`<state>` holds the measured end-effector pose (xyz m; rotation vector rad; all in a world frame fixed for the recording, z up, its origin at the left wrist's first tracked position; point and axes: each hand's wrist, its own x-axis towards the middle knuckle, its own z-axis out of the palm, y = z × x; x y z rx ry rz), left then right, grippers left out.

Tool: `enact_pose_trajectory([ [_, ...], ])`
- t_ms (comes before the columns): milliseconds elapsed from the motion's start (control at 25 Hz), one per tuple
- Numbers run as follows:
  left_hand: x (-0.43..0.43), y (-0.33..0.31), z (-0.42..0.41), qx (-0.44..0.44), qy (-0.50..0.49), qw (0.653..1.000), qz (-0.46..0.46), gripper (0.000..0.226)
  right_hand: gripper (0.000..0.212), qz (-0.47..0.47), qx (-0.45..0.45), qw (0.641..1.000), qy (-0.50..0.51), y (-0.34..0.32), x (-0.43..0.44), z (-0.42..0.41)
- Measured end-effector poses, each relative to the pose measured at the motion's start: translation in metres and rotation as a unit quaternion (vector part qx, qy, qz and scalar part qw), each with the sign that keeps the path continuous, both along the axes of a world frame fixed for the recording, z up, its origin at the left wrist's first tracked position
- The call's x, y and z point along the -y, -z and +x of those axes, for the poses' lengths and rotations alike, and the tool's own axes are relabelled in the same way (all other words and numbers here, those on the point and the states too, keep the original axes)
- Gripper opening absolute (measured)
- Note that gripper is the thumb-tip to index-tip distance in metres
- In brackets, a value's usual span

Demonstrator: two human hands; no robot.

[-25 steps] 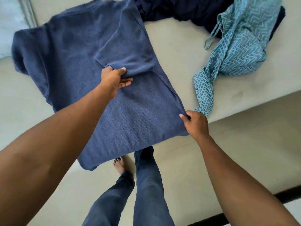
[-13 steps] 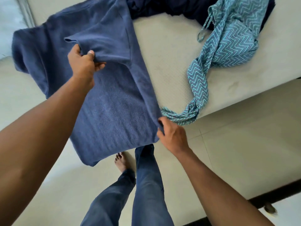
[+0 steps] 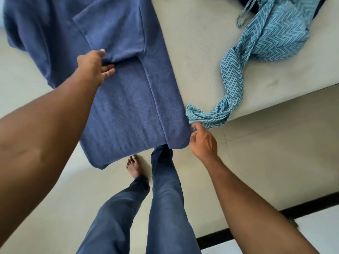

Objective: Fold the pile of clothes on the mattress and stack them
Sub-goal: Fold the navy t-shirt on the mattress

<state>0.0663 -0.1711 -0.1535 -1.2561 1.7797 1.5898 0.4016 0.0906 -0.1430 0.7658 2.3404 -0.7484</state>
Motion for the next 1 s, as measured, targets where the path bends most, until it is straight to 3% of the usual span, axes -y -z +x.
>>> enact_pose_trajectory([
  [120, 0.003, -0.001, -0.003, 0.021, 0.03, 0.999, -0.016, 0.039, 0.086, 0.044, 0.046, 0.995, 0.076, -0.007, -0.021, -0.024],
  [200, 0.001, -0.003, -0.003, 0.028, 0.052, 0.998, -0.032, 0.031, 0.093, 0.076, 0.047, 0.984, 0.155, -0.012, -0.029, -0.045],
  [320, 0.0, -0.003, -0.001, 0.022, 0.058, 0.997, -0.041, 0.01, 0.083, 0.098, 0.02, 0.979, 0.177, -0.015, -0.023, -0.083],
  [400, 0.004, -0.002, -0.008, 0.017, 0.051, 0.998, -0.042, 0.02, 0.07, 0.059, -0.002, 0.99, 0.13, -0.016, -0.015, -0.114],
  [520, 0.015, -0.002, -0.034, -0.001, 0.016, 1.0, -0.009, 0.055, 0.045, -0.038, -0.017, 0.999, 0.029, -0.004, -0.01, -0.184],
  [640, 0.021, -0.002, -0.068, -0.041, -0.013, 0.999, 0.008, 0.058, 0.033, -0.059, -0.039, 0.997, -0.006, 0.009, -0.005, -0.281],
  [760, 0.02, 0.003, -0.094, -0.057, -0.025, 0.998, 0.022, 0.055, 0.033, -0.064, -0.085, 0.994, 0.024, 0.01, 0.0, -0.367],
  [920, 0.031, 0.015, -0.088, -0.167, -0.005, 0.969, -0.183, 0.013, 0.029, -0.04, -0.206, 0.977, 0.034, 0.013, 0.012, -0.429],
  [1000, 0.03, 0.017, -0.076, -0.178, -0.006, 0.961, -0.21, 0.016, 0.031, -0.012, -0.258, 0.966, -0.01, 0.018, 0.018, -0.443],
])
